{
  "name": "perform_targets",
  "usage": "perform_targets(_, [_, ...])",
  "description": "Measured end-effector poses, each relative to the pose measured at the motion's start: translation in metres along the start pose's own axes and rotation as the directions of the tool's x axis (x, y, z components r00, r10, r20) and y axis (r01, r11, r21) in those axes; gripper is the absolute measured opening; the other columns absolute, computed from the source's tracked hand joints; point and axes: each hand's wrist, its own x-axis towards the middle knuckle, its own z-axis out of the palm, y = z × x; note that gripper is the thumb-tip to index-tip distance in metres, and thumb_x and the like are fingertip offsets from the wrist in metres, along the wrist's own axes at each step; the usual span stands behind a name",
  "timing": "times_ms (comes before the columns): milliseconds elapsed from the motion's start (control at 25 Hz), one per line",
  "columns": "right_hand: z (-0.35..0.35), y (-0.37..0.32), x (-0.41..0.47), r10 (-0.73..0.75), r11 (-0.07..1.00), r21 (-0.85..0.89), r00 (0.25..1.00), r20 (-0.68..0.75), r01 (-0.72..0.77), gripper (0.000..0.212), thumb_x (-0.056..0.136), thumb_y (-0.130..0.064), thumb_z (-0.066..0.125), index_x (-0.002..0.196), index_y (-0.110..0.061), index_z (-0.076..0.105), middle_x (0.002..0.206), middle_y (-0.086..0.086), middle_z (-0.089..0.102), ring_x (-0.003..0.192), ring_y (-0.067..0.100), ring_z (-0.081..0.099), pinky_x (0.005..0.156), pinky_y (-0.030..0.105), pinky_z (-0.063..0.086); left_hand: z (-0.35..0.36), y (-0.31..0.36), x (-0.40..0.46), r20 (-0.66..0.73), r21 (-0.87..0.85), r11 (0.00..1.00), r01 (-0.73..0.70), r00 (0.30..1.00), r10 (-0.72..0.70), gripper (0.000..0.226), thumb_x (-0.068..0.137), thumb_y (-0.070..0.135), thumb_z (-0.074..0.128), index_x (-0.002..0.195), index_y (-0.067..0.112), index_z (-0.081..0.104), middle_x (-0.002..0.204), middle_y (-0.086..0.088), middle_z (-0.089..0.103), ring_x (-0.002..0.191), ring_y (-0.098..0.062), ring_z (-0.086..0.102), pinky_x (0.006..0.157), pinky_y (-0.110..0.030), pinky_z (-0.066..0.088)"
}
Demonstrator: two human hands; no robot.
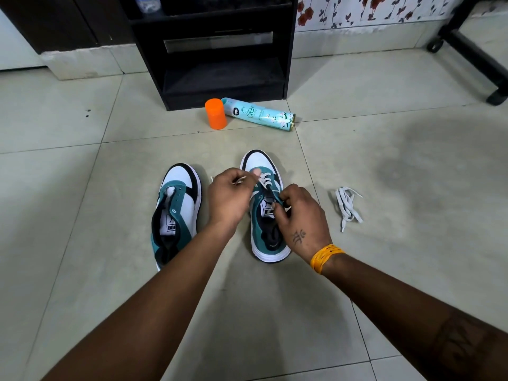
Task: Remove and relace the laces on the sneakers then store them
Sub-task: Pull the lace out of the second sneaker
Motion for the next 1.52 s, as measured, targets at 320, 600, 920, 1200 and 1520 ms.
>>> perform_targets(320, [0.001, 0.003, 0.0, 0.008, 1.0, 0.003, 1.0, -0.012, -0.008, 0.015, 0.094, -0.032, 0.06, 0.101, -0.021, 0.053, 0.099, -0.001, 0.06, 0.078, 0.026, 0.061, 0.07, 0.042, 0.051, 0.003, 0.007, 0.004, -0.063, -0.536, 0.807, 0.247, 0.942, -0.33, 0.022, 0.105, 0.023, 0.054, 0.085, 0.015, 0.052, 0.075, -0.004, 0.068, 0.061, -0.021, 0.066, 0.049, -0.026, 0.056])
perform_targets(600, [0.0, 0.001, 0.006, 0.055, 0.998, 0.032, 0.997, -0.044, -0.054, 0.023, 0.091, -0.049, 0.061, 0.091, -0.026, 0.058, 0.088, -0.008, 0.063, 0.075, 0.017, 0.062, 0.068, 0.035, 0.05, -0.003, -0.015, -0.02, -0.389, 0.122, 0.992, 0.027, 0.921, 0.023, 0.044, 0.094, 0.042, 0.069, 0.126, 0.017, 0.053, 0.129, -0.003, 0.055, 0.113, -0.023, 0.057, 0.093, -0.037, 0.048])
perform_targets(920, [-0.019, -0.004, 0.05, -0.28, 0.949, -0.111, 0.951, 0.128, 0.294, 0.022, 0.096, -0.022, 0.053, 0.115, -0.023, 0.064, 0.096, 0.006, 0.074, 0.085, 0.036, 0.067, 0.068, 0.042, 0.053, 0.005, -0.044, -0.043, -0.098, 0.376, 0.852, -0.365, 0.898, 0.428, 0.015, 0.094, 0.025, 0.071, 0.095, 0.013, 0.061, 0.095, 0.003, 0.065, 0.081, -0.015, 0.064, 0.072, -0.038, 0.052])
perform_targets(1200, [-0.022, -0.018, 0.068, -0.421, 0.678, -0.483, 0.831, 0.363, 0.554, 0.02, 0.1, -0.025, 0.047, 0.117, -0.018, 0.053, 0.095, 0.008, 0.069, 0.077, 0.04, 0.065, 0.056, 0.036, 0.03, 0.008, -0.046, -0.041, -0.14, 0.447, 0.827, -0.34, 0.887, 0.441, 0.009, 0.099, 0.016, 0.059, 0.095, 0.008, 0.056, 0.091, -0.005, 0.063, 0.08, -0.027, 0.061, 0.067, -0.033, 0.036])
perform_targets(1520, [-0.011, -0.007, 0.063, -0.079, 0.978, -0.176, 0.981, 0.179, 0.111, 0.02, 0.1, -0.025, 0.047, 0.116, -0.015, 0.054, 0.089, 0.014, 0.07, 0.081, 0.042, 0.065, 0.06, 0.038, 0.042, 0.014, -0.048, -0.044, -0.159, 0.466, 0.83, -0.308, 0.893, 0.42, 0.009, 0.1, 0.017, 0.057, 0.096, 0.011, 0.052, 0.09, -0.003, 0.061, 0.08, -0.026, 0.059, 0.066, -0.034, 0.036])
